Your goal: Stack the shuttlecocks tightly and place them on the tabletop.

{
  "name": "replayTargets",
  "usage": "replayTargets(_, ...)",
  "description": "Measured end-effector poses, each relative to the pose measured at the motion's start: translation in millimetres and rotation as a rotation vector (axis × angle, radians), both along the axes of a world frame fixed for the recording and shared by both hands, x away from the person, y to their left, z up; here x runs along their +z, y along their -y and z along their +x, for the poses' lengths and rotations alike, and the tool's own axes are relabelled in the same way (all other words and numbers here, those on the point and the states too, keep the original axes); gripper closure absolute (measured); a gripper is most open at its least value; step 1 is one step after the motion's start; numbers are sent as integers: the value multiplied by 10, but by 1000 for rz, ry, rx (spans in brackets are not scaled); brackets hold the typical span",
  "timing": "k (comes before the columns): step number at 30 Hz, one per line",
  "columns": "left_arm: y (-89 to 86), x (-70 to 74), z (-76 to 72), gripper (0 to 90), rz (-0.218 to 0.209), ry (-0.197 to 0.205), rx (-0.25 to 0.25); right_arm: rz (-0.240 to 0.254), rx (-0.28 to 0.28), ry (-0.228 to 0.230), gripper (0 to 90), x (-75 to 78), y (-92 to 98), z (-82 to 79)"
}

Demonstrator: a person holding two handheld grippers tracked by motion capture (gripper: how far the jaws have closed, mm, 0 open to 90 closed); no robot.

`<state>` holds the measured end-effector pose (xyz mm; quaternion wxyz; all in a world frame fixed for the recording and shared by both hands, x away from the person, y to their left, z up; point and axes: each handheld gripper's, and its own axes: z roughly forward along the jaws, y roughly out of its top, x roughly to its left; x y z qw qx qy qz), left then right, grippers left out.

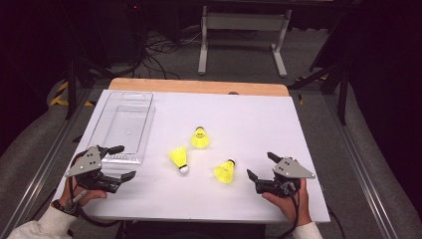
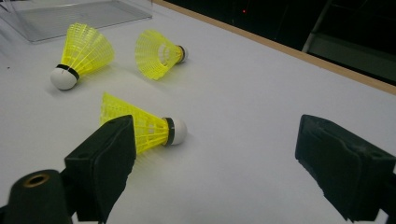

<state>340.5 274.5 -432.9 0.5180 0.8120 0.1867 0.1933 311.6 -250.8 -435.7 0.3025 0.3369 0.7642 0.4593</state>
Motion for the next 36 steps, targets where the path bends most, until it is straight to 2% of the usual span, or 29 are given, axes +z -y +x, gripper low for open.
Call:
replayTargets(7,15,35,89,144,19,-16,-23,2,-2,-4,131,23,18,-19)
replayTargets(10,28,99,168,120,31,-66,-37,-3,3,-6,131,25,21,-5)
replayTargets(11,50,151,224,131,43,-120,-52,-7,4,-6,131,28,21,-5)
replayTargets(14,84,220,219,149,58,-100,-66,-1,7,-19,131,30,17,3)
replayTargets(15,111,254,223,167,65,-109,-78,-6,13,-28,131,19,-4,7)
replayTargets(17,177,304,248,167,87,-113,-96,-16,24,-36,131,14,-33,14)
replayTargets(18,221,314,271,167,96,-139,-113,-22,27,-39,131,13,-45,19)
replayTargets(24,554,328,474,158,233,-209,-164,-43,42,-54,132,-8,-75,31)
replayTargets(27,728,312,584,164,275,-240,-199,-47,49,-65,132,-24,-82,46)
replayTargets(33,955,246,699,171,321,-275,-212,-61,59,-74,132,-37,-101,38)
replayTargets(36,1037,200,752,182,325,-298,-206,-67,69,-76,132,-41,-121,39)
